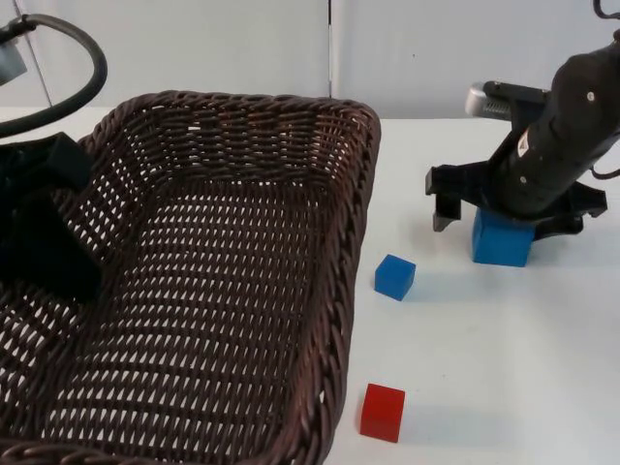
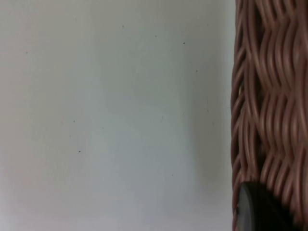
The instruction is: Pick up the basket with the left hand and place the largest block into the basket with the right hand.
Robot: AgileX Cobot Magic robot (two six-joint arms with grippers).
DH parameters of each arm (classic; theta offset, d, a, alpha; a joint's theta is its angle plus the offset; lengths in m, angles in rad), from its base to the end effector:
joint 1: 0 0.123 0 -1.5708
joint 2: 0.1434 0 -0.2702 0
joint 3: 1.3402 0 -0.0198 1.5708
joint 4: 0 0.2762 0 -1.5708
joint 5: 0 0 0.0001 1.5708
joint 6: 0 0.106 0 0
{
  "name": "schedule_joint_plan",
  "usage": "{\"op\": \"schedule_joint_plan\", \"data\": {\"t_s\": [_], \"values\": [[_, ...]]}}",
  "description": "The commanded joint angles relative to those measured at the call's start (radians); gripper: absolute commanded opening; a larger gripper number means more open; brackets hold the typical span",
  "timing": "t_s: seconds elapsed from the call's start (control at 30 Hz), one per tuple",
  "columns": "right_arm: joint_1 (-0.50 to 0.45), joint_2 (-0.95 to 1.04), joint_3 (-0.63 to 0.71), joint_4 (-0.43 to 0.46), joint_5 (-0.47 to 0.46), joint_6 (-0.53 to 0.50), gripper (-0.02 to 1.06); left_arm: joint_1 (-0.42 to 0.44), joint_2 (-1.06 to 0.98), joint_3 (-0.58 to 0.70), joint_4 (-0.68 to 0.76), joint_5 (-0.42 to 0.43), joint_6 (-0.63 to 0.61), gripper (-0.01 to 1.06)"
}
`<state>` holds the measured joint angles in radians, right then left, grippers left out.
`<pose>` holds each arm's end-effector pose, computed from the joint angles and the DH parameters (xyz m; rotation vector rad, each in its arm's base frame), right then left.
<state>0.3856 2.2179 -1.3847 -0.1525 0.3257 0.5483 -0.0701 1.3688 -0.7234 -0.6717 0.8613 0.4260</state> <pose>0.4275 0.1679 0.0473 0.0406 2.6519 0.2022 0.2499 -0.0678 0.1733 0.1227 2.8113 -0.7280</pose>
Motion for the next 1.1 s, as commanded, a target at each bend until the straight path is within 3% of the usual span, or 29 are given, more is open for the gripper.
{"op": "schedule_joint_plan", "data": {"t_s": [0.0,0.07,0.1,0.23,0.27,0.33,0.67,1.07], "values": [[0.008,-0.001,-0.007,-0.003,-0.007,0.006,0.75,-0.005,-0.004,0.001,-0.027,0.008,-0.005,0.0],[0.008,-0.001,-0.007,-0.003,0.0,0.013,0.51,-0.005,-0.004,0.001,-0.027,0.012,-0.005,0.0],[0.008,-0.001,-0.007,-0.003,0.0,0.013,0.51,-0.005,-0.004,0.001,-0.027,0.012,-0.005,0.0],[0.008,-0.02,-0.007,-0.003,0.042,0.011,0.15,-0.005,-0.004,0.001,-0.027,0.012,-0.005,0.0],[0.008,-0.02,-0.007,-0.003,0.042,0.011,0.15,-0.005,-0.004,0.001,-0.027,0.012,-0.005,0.0],[0.008,-0.052,-0.007,-0.003,0.064,-0.003,0.01,-0.005,-0.004,0.001,-0.027,0.014,-0.005,0.0],[0.008,-0.293,-0.007,-0.003,0.201,-0.175,0.0,-0.005,-0.004,0.001,-0.027,0.015,-0.005,0.0],[0.008,-0.52,-0.007,0.001,0.344,-0.265,0.0,-0.005,-0.004,0.001,-0.027,0.015,-0.005,0.0]]}}
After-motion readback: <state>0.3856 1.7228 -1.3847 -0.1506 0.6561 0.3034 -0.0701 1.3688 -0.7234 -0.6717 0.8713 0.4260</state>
